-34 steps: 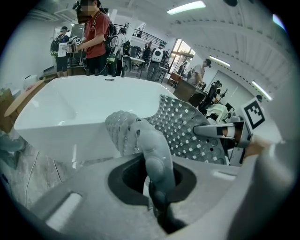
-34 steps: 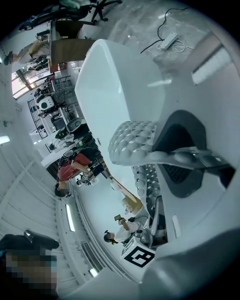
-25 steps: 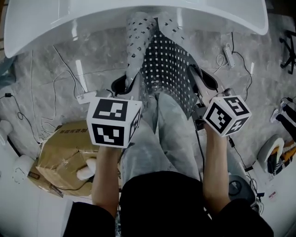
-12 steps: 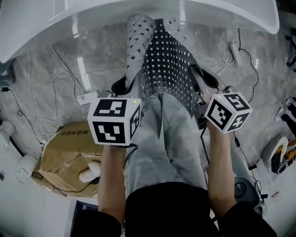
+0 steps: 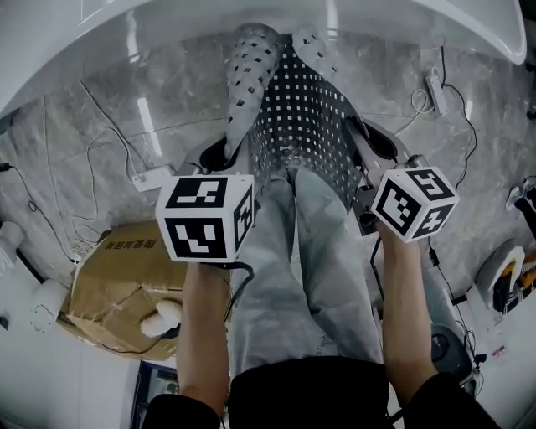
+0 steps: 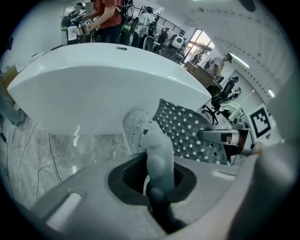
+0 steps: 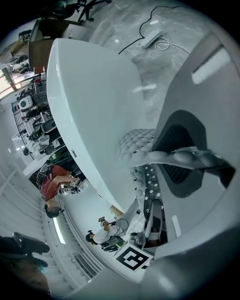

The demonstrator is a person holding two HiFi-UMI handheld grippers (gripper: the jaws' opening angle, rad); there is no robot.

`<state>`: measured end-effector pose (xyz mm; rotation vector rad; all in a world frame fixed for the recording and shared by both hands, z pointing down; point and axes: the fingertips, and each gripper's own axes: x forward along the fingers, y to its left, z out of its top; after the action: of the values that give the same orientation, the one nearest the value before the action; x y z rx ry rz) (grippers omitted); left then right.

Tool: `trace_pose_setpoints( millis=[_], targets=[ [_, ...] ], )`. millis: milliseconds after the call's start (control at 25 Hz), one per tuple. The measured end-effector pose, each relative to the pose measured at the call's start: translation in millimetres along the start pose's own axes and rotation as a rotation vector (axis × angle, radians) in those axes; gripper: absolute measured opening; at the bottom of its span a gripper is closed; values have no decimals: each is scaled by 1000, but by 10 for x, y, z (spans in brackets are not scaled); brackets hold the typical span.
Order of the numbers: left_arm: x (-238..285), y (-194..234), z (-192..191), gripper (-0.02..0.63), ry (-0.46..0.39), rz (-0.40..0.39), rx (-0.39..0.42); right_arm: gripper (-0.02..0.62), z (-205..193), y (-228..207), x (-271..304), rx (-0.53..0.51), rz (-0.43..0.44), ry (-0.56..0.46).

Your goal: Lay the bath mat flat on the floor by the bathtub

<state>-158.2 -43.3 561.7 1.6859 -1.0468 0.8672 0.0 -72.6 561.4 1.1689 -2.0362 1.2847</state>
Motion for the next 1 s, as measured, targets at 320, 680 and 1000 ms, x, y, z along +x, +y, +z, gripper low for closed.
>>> trace_pose_setpoints(
  millis=[320, 680, 1000],
  targets=[
    [428, 121, -104, 20, 24, 20, -11, 20, -167, -364, 297, 48, 9, 6],
    [999, 221, -182, 20, 28, 43, -23, 20, -378, -801, 751, 1, 22, 61],
    [1455, 342, -278, 20, 44, 39, -52, 20, -498, -1148, 1049, -47, 14, 102]
  ],
)
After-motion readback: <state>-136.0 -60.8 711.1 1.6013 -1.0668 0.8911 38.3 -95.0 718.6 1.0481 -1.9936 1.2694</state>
